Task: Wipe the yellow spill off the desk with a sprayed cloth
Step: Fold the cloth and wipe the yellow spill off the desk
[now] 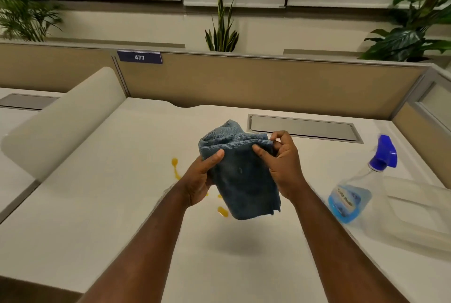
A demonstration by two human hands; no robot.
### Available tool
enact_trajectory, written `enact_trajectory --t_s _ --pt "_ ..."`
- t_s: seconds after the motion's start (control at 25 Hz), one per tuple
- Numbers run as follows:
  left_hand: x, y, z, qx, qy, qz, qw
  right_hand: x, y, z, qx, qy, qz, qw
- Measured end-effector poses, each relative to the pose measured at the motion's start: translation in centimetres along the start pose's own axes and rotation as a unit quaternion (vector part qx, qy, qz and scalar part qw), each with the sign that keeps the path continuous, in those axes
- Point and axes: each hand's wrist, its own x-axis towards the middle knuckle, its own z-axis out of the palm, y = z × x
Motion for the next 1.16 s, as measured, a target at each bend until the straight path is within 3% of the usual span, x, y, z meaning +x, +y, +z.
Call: enact_trajectory --t_s 0.2,0.52,0.64,0.72,0.88,1.0,1.16 --pt "0.8 2.9 -2.5 0.023 -0.034 0.007 0.999 1.9 -0.6 2.8 -0.010 -0.017 -0.005 1.000" --pt "4.4 6.0 -5.1 0.117 -0.032 0.010 0.993 7.6 0.0 3.9 0.022 -0.180 0.004 0.983" --pt "6.3 6.8 -5.2 0.104 -0.018 -0.004 0.994 9.5 0.3 4.5 0.036 -0.153 0.011 0.988" --pt "7.5 7.3 -5.2 0.078 0.001 -0.026 0.997 10.6 1.7 4.0 0.090 -0.148 0.060 0.983" --pt "9.6 6.0 -5.0 0.048 0.002 -0.096 0.994 10.0 4.6 3.0 0.187 -0.251 0.183 0.932" --pt "10.8 4.2 -4.3 0.064 -0.022 -0.117 0.991 8.5 4.9 2.4 0.218 -0.165 0.193 0.942" --pt "13.1 1.9 -6.0 0.268 -0.033 -0.066 0.960 8.1 5.6 2.2 0.132 -0.003 0.136 0.982"
